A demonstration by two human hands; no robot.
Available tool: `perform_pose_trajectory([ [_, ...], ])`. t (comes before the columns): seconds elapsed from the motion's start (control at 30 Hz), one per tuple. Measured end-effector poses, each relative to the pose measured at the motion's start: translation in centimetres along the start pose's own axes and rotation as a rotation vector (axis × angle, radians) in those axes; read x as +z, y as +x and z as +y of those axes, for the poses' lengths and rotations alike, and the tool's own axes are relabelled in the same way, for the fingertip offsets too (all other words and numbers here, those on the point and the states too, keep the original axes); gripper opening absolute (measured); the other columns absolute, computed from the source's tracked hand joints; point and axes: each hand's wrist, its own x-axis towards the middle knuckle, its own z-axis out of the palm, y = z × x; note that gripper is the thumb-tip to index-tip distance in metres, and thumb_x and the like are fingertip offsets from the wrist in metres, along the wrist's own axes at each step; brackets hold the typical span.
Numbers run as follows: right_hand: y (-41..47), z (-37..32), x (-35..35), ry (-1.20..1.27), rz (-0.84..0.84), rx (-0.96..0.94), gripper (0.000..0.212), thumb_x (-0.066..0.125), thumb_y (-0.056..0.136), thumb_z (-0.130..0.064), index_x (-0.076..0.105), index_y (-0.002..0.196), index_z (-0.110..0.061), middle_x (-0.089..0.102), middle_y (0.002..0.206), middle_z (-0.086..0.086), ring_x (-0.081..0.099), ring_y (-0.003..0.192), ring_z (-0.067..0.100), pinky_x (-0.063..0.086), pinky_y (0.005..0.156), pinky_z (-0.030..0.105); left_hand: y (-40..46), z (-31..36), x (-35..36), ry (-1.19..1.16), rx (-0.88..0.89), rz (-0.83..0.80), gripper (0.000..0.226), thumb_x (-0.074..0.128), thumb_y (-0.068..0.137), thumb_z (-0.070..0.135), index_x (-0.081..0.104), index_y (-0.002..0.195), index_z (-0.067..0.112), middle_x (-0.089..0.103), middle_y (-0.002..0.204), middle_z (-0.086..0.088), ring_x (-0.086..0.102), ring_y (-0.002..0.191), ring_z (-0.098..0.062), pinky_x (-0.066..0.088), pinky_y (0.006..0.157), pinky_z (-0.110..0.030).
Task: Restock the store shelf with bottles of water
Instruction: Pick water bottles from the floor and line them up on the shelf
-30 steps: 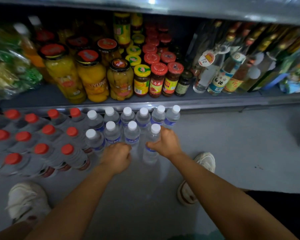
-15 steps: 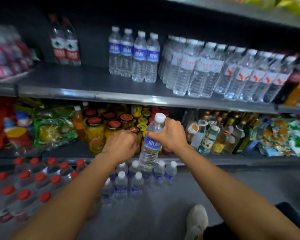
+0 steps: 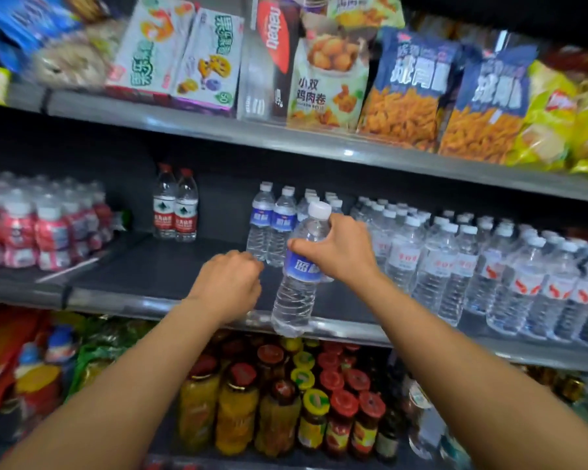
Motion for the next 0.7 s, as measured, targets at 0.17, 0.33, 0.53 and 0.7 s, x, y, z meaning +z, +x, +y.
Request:
perform_pose_trajectory([
  [0.17, 7.3, 0.3, 3.7, 0.039, 0.065, -0.018, 0.032, 0.074, 0.063, -0.047, 0.063, 0.073, -0.019, 0.066, 0.073, -0.005, 0.064, 0.077, 0.016, 0.05, 0.065, 0.03, 5.4, -2.3, 2.1, 0.055, -0.003, 0.04, 0.024, 0.044, 0.094, 0.025, 0.06, 0.109, 0.016, 0.059, 0.111, -0.002, 0.054, 0.105, -0.023, 0.041, 0.082, -0.033],
  [0.33, 12.7, 2.1, 8.8, -0.033, 0.035, -0.004, 0.041, 0.077, 0.067, -0.045, 0.06, 0.085, -0.012, 0.061, 0.097, 0.008, 0.059, 0.087, 0.024, 0.046, 0.068, 0.03, 8.5, -4.2, 5.7, 0.067, 0.007, 0.018, 0.026, 0.042, 0.095, 0.025, 0.057, 0.115, 0.018, 0.057, 0.117, 0.0, 0.052, 0.11, -0.022, 0.039, 0.089, -0.031],
  [0.53, 16.4, 3.3, 11.8, -0.152, 0.0, 0.087, 0.043, 0.077, 0.072, -0.042, 0.047, 0.066, -0.011, 0.047, 0.071, 0.001, 0.052, 0.072, 0.022, 0.04, 0.062, 0.028, 10.7, -6.0, 9.3, 0.023, 0.005, -0.017, 0.028, 0.042, 0.095, 0.024, 0.057, 0.118, 0.019, 0.056, 0.118, 0.002, 0.051, 0.112, -0.021, 0.039, 0.09, -0.029],
  [0.7, 18.2, 3.8, 13.9, -0.214, -0.043, 0.119, 0.046, 0.077, 0.072, -0.044, 0.044, 0.061, -0.013, 0.054, 0.085, 0.007, 0.053, 0.075, 0.024, 0.038, 0.061, 0.028, 11.7, -6.8, 10.9, 0.008, 0.014, -0.024, 0.028, 0.041, 0.096, 0.025, 0.056, 0.119, 0.018, 0.055, 0.119, 0.001, 0.051, 0.112, -0.02, 0.039, 0.089, -0.029],
])
